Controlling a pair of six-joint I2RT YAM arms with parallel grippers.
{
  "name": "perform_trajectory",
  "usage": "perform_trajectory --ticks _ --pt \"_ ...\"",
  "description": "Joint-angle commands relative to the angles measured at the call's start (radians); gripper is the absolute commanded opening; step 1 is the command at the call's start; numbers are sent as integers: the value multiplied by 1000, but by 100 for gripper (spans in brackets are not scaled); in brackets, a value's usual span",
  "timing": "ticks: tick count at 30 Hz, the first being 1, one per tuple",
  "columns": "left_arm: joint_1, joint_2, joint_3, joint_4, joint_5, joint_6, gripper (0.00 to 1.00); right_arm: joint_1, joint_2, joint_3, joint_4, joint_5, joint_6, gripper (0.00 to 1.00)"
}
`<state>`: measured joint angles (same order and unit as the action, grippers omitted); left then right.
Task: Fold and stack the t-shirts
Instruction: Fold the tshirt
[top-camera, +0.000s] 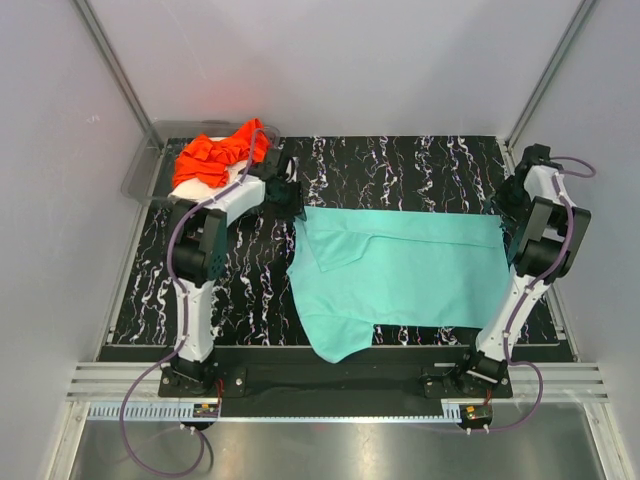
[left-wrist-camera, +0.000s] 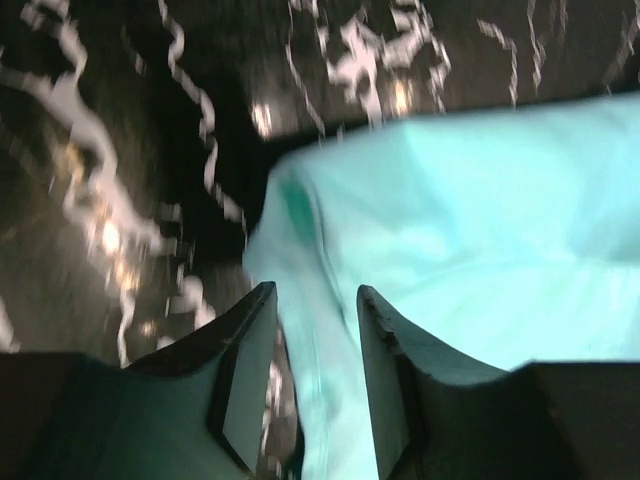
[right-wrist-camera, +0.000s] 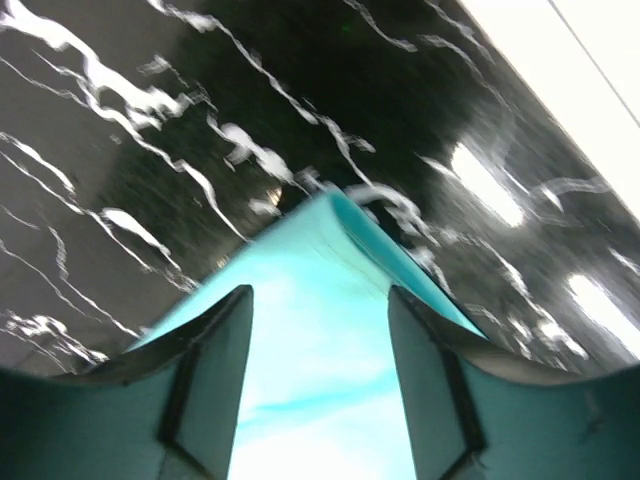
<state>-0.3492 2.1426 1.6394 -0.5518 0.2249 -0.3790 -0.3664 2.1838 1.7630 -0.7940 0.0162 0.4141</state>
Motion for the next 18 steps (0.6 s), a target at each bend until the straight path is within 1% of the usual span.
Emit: perform_trajectory --ticks 1,3,6,7,10,13,14,17,18 --pt "-33 -232 -73 -19 -44 55 43 6 -148 35 -106 96 -23 65" --pt "-53 -324 -151 -20 -50 61 44 7 -192 -11 -108 81 -28 66" --pt "-89 -391 -229 -16 -39 42 45 23 -252 -74 -103 51 -34 68" --pt "-112 -394 -242 -13 -35 40 47 32 -272 -92 -99 41 -32 68" --pt "-149 -383 -269 7 -33 8 50 88 -307 -160 -96 16 -21 70" --pt "-180 -352 -285 41 -62 -32 51 142 -347 -253 -68 11 2 71" --pt "-185 -342 -283 50 -81 -43 51 155 -357 -298 -62 7 8 71" --pt "-188 -284 -268 104 -102 -54 51 202 -358 -350 -48 16 11 71" --pt "-188 -265 -238 107 -110 -55 51 214 -355 -358 -41 16 9 71"
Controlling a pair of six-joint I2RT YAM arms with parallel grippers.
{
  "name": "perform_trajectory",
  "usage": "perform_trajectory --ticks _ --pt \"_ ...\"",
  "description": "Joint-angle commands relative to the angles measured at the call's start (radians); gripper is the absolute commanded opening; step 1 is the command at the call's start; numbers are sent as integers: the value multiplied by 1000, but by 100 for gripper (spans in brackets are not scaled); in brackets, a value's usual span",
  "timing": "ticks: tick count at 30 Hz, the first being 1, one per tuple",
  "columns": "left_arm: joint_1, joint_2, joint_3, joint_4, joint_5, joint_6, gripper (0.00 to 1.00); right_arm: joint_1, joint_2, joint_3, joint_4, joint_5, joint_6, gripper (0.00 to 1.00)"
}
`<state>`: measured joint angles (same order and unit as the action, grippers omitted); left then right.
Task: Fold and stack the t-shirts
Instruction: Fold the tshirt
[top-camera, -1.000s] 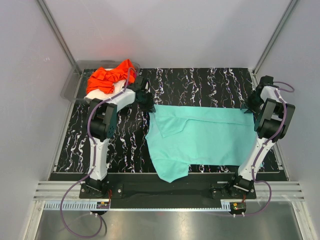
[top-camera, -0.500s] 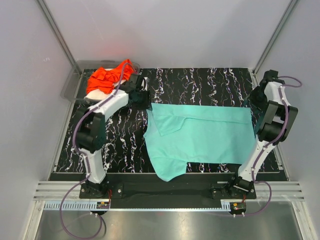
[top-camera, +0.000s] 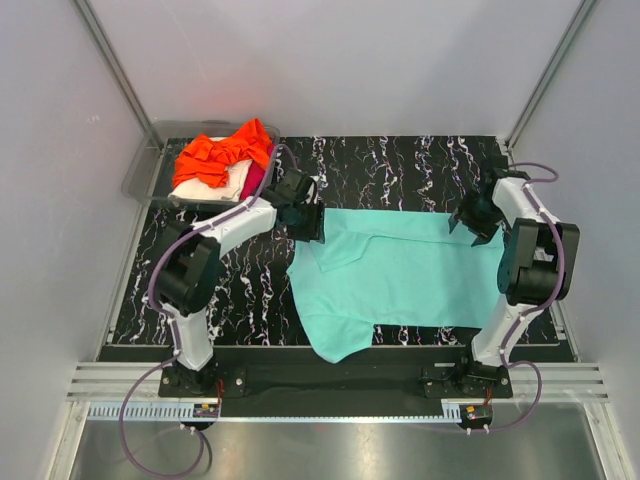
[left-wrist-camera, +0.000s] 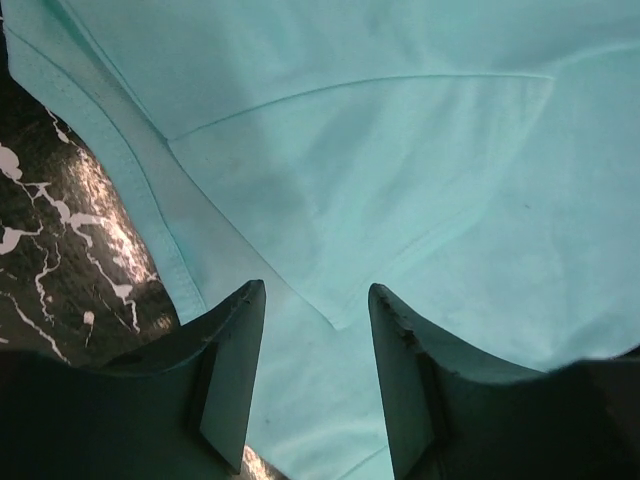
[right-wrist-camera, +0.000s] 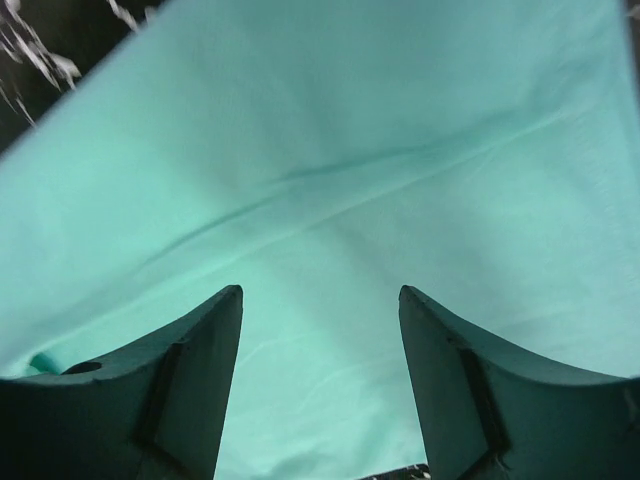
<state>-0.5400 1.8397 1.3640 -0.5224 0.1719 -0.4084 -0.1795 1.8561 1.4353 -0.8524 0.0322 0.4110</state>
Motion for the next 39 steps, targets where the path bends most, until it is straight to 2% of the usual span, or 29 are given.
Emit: perform_trajectory --ticks 1,5,10,17,24,27,31,34,35,36,38,39 --pt "5 55 53 76 -64 -24 51 40 -15 -36 19 1 9 71" --pt "23 150 112 79 -86 -33 51 100 35 -53 29 23 8 70" --pt "95 240 171 75 -40 -40 51 135 130 -21 55 31 11 70" --pt "138 328 260 67 6 0 51 169 281 152 47 12 29 70" --pt "155 336 403 -4 -44 89 52 173 353 324 -35 -5 51 70" --pt "152 254 399 -25 -45 100 53 173 316 346 -91 46 42 72" --pt "117 94 296 -39 -6 71 53 173 153 274 -112 115 16 83" --pt "55 -80 146 -45 -2 37 53 169 29 199 -123 140 -14 87" --pt "37 -126 53 -48 -6 25 53 166 -3 179 -129 141 -20 89" --pt "-3 -225 2 -50 -9 11 52 161 -32 157 -132 140 -23 89" --pt "-46 -322 -149 -57 -28 -58 52 160 -121 90 -132 117 -28 90" --pt "-90 -429 -199 -59 -35 -90 52 160 -176 64 -131 106 -25 90"
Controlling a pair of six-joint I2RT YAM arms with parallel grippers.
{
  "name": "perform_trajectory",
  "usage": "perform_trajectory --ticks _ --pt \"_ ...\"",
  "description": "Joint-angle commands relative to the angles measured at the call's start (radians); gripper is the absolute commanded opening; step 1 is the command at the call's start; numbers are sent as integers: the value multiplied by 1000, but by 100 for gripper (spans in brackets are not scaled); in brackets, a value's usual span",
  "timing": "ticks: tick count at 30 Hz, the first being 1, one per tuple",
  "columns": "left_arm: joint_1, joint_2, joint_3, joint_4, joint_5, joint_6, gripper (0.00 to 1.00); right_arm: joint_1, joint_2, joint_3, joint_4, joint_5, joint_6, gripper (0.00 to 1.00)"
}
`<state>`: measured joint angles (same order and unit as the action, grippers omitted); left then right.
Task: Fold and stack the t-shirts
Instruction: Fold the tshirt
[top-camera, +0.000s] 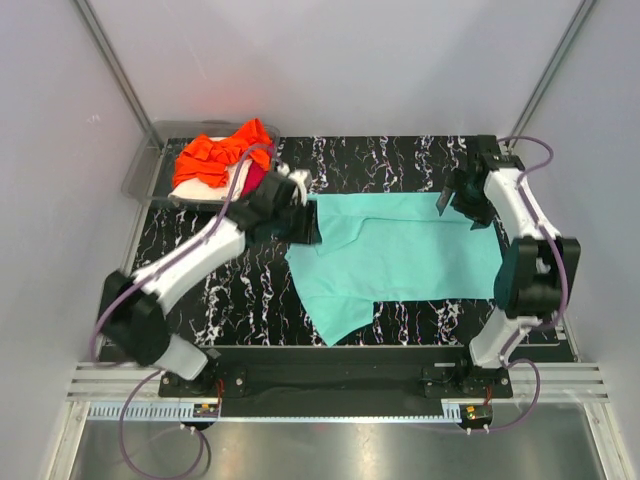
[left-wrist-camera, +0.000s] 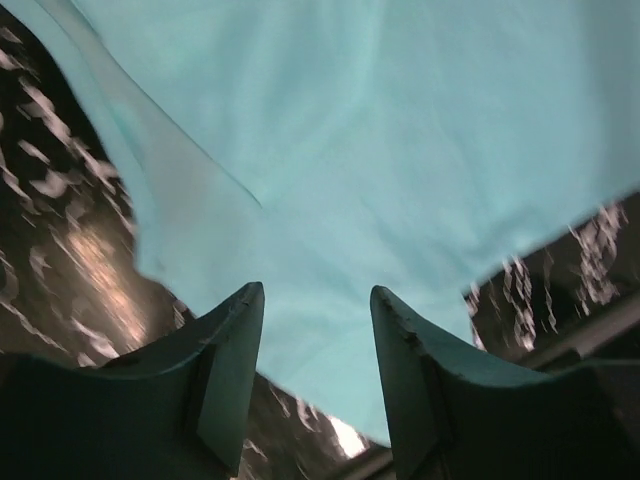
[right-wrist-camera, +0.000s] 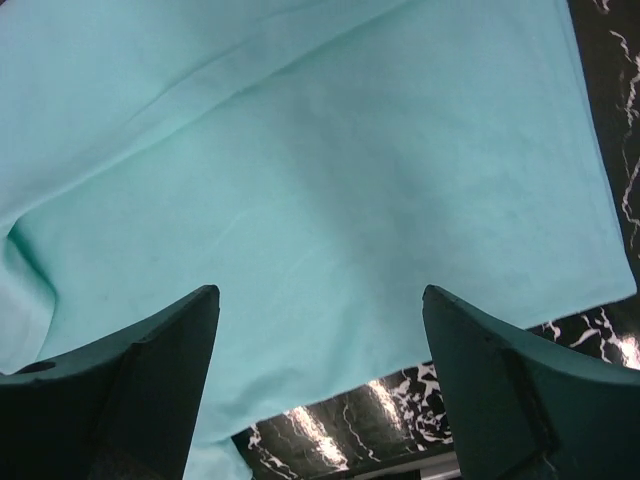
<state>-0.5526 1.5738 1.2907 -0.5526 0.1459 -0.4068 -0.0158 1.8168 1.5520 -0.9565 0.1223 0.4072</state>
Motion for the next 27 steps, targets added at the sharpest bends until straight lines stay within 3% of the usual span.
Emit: perform_trajectory --ticks 1,3,7,10,15,27 --pt "-101 -208 -177 -30 -19 -168 51 -4 -164 -97 -25 -12 -12 90" --pt "-156 -350 -362 -32 -31 -318 50 -4 -235 -162 -16 -53 8 90" --pt "-263 -521 -534 -14 -107 -530 48 -4 -316 -243 21 -104 34 90" --pt "-325 -555 -620 12 -100 -665 47 -4 -350 -288 27 -121 64 90" --pt "-423 -485 -654 74 -143 -734 47 -4 -405 -351 27 -156 114 89" --pt "-429 -261 -610 177 -200 -742 43 -6 -444 -389 10 -135 90 89"
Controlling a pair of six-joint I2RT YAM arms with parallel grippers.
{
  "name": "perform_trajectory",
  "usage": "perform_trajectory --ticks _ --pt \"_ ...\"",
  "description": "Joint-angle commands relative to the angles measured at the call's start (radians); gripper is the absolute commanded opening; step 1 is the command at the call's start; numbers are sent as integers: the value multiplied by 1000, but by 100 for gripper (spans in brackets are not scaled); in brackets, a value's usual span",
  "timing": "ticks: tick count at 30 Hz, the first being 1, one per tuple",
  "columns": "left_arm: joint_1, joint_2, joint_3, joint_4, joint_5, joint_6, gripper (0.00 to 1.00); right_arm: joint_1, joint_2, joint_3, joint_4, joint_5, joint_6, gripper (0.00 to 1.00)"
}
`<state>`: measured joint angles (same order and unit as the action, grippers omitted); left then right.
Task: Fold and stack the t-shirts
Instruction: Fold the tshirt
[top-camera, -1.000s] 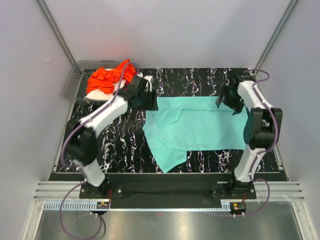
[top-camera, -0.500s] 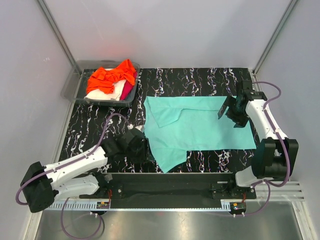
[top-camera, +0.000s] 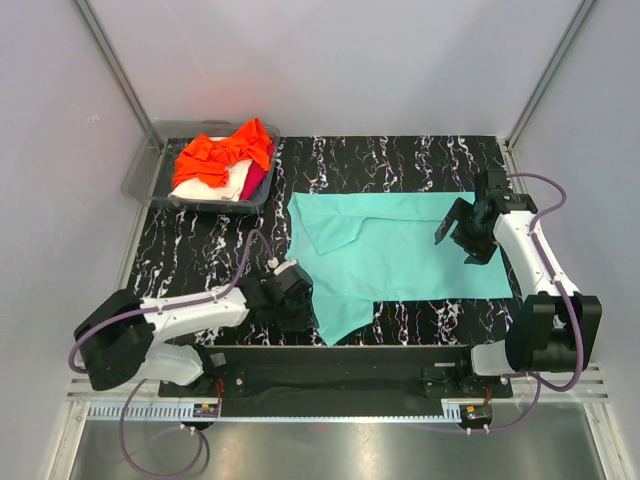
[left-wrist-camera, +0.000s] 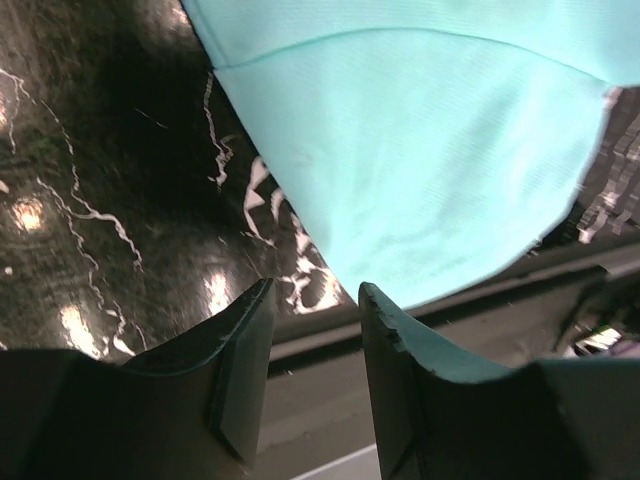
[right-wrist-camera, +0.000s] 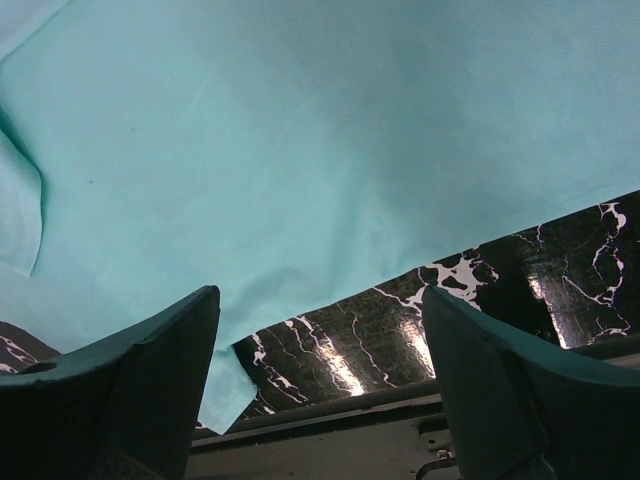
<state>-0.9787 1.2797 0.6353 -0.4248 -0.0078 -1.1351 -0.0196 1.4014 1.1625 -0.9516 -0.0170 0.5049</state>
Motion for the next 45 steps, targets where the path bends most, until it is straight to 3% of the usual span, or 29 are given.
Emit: perform_trajectory --ticks 1,18,21,26,27,34,39,45 --pt "-3 62 58 47 -52 -9 43 -5 -27 -1 5 5 -14 89" --pt "0 239 107 8 -60 -25 39 -62 -22 -86 13 0 -40 88" --pt "8 253 112 1 -64 -14 30 -94 -21 -95 14 -20 -37 86" --pt "15 257 133 -11 -60 29 1 -235 -22 -156 33 -76 -5 81" --pt "14 253 138 -15 -57 46 0 -268 -19 -184 36 -96 -3 78" --pt "15 191 193 -32 -21 136 0 -446 -35 -222 37 -14 32 69" --pt "15 184 270 -61 2 219 0 -612 -22 -221 80 -4 66 68" --pt "21 193 297 -71 42 267 0 -701 -7 -276 186 -18 80 69"
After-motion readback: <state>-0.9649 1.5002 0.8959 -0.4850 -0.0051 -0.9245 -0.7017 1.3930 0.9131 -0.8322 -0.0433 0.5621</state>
